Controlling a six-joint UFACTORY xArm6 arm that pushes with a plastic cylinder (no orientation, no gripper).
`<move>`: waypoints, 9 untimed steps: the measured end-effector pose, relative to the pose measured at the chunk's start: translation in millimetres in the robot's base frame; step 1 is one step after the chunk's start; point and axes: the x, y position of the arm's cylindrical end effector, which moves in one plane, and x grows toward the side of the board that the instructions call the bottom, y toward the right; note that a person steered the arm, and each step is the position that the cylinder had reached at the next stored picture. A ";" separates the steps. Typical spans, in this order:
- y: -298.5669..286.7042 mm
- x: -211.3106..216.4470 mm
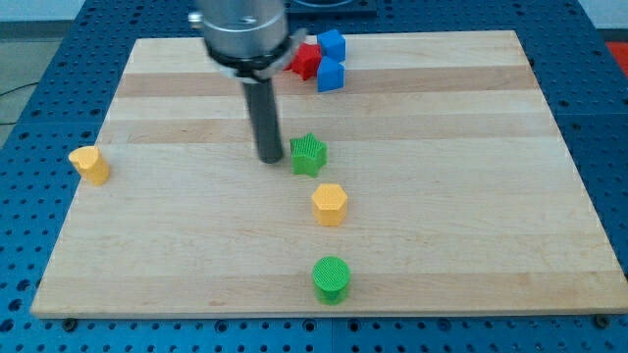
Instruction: Shove yellow heart to the top of green circle
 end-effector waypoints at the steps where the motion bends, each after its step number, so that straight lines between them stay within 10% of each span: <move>1: -6.0 -3.8; 3: -243.2 -113.0; 9: -255.2 49.1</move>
